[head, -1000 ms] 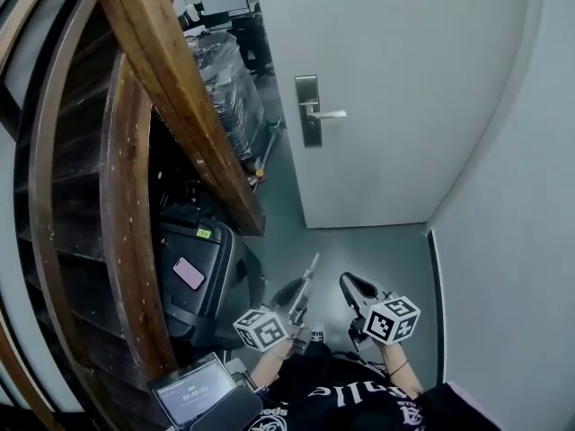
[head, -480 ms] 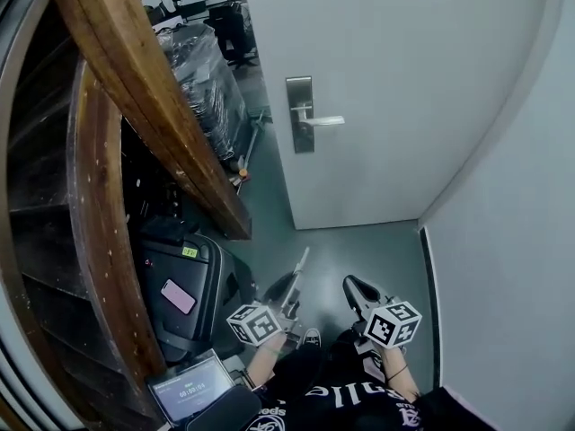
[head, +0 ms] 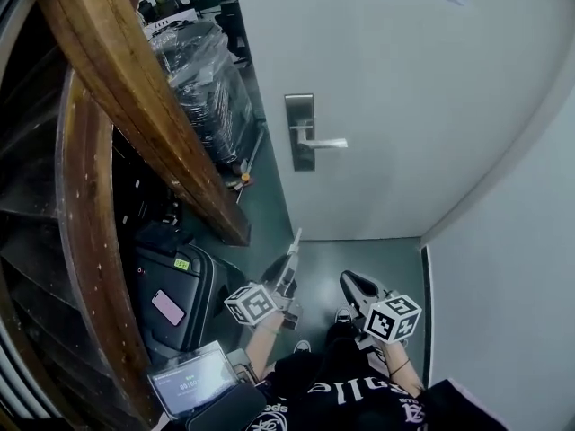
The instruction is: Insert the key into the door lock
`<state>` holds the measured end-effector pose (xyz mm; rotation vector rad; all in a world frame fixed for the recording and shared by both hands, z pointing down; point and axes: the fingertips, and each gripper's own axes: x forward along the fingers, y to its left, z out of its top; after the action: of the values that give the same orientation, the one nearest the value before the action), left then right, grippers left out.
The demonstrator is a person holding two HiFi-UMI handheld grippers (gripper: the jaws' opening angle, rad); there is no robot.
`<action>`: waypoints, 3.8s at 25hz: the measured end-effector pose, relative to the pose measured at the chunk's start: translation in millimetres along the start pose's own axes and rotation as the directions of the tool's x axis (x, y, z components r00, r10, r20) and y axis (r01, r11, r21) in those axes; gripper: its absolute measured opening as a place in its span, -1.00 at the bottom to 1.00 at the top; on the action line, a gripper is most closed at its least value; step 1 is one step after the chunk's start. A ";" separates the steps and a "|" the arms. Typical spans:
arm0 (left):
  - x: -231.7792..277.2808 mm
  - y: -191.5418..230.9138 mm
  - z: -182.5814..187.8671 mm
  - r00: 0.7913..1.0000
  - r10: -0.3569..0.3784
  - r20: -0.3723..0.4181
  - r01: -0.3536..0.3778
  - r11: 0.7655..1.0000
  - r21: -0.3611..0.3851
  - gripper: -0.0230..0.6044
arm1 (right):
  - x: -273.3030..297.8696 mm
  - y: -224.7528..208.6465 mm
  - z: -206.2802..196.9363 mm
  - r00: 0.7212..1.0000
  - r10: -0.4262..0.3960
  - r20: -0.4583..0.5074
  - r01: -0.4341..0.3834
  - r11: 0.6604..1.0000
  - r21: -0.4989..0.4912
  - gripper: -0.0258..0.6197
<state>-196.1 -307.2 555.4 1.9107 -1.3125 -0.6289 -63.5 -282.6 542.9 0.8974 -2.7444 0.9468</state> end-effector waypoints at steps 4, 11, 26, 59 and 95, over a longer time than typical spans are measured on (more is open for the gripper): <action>60.7 14.9 13.2 1.000 0.005 0.001 -0.005 1.000 -0.025 -0.85 | 11.3 -30.4 31.8 1.000 0.020 -0.014 -0.021 1.000 -0.023 -0.82; 147.3 32.6 51.1 0.995 0.003 0.102 0.009 0.993 -0.119 -0.85 | 18.1 -70.5 55.3 0.998 0.047 -0.035 -0.048 0.998 -0.034 -0.82; 219.3 78.5 90.6 0.971 0.078 0.224 -0.003 0.948 -0.320 -0.85 | 27.7 -105.7 77.9 0.998 0.040 -0.042 -0.041 0.999 -0.020 -0.82; 259.3 100.7 111.5 0.960 0.114 0.255 0.046 0.835 -0.548 -0.85 | 0.3 -124.1 40.5 0.994 -0.103 -0.034 0.105 0.993 0.048 -0.82; -101.6 -58.7 -54.6 0.956 -0.154 -0.248 0.228 0.923 0.309 -0.91 | -37.9 68.3 -106.5 0.999 -0.027 -0.023 0.028 0.997 0.070 -0.82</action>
<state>-159.0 -183.9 542.6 2.3335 -1.1527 -0.2850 -80.5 -157.4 581.4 0.9275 -2.6888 1.0486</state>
